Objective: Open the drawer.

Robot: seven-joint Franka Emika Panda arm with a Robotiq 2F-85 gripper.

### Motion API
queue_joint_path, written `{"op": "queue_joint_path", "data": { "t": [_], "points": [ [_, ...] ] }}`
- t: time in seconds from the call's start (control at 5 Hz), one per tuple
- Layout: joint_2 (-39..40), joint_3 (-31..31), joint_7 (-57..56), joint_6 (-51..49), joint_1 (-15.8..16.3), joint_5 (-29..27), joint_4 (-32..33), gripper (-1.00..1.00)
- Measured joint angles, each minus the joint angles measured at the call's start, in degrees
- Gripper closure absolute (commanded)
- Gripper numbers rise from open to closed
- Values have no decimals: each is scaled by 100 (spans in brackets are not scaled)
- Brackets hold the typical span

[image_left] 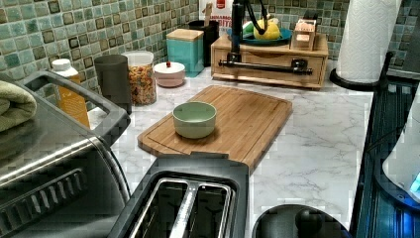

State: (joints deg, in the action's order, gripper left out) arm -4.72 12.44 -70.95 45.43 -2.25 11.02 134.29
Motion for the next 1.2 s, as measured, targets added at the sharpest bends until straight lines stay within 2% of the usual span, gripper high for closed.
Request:
{"op": "queue_joint_path", "data": {
  "t": [0.4, 0.8, 1.0, 1.2],
  "points": [
    [462, 376, 0, 378, -168, -3, 78, -100],
    [477, 504, -196, 965, -345, -20, 235, -100],
    [535, 622, -1030, 1298, -343, -111, 224, -100],
    [734, 662, -1623, 1500, -424, -666, 224, -100]
  ]
}}
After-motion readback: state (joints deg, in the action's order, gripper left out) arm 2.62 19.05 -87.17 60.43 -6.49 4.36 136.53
